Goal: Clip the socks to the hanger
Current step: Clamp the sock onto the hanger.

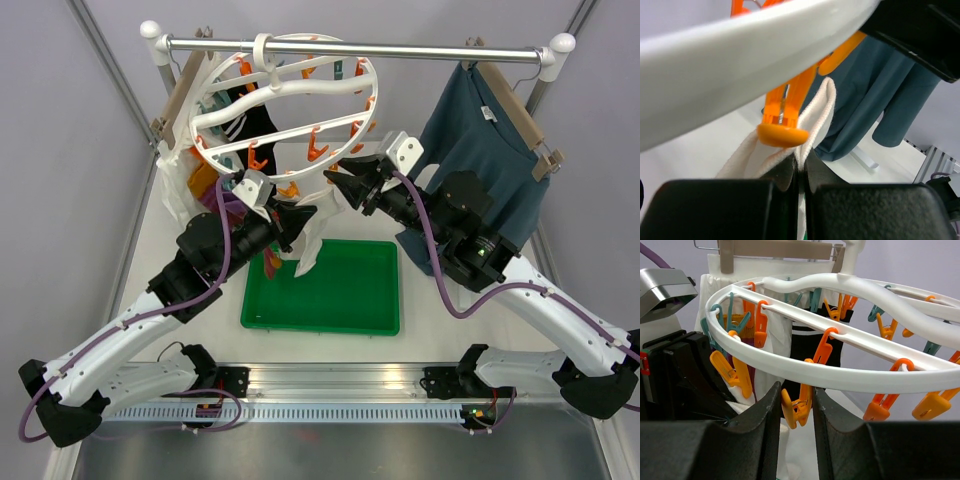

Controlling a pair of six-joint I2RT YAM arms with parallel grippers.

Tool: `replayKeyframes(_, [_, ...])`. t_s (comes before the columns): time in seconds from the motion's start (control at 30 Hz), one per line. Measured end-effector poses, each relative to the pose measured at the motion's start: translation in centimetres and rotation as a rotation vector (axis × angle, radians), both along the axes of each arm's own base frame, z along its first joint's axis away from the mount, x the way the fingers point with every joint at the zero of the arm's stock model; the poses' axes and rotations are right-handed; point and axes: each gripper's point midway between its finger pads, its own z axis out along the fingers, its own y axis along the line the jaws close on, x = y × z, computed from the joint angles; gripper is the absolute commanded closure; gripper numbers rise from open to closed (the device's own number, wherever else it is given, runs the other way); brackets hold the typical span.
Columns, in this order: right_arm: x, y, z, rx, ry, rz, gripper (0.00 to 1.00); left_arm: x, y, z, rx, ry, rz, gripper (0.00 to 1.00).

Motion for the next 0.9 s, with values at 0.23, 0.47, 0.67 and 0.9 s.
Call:
replayKeyframes(0.23, [-0.1, 0.0, 0.0, 0.016, 0.036, 0.004, 1.00, -0.3, -0.4, 0.4, 0.022, -0.092, -0.038, 0.98])
replayKeyframes(0.47, [0.2, -0.2, 0.6, 0.032, 0.058, -0.014, 1.00, 0.1, -0.8, -0.1, 0.073, -0.155, -0.047, 0.98])
replayKeyframes(0.67, [0.1, -0.2, 0.7, 0.026, 0.068, -0.013, 1.00, 1.0, -0.9, -1.6, 0.103, -0.207, 0.004, 0.98])
replayKeyframes(0.9, [-0.1, -0.2, 0.5, 0.009, 0.078, -0.004, 1.00, 1.9, -0.8, -0.9, 0.108, -0.285, 0.056, 0.98])
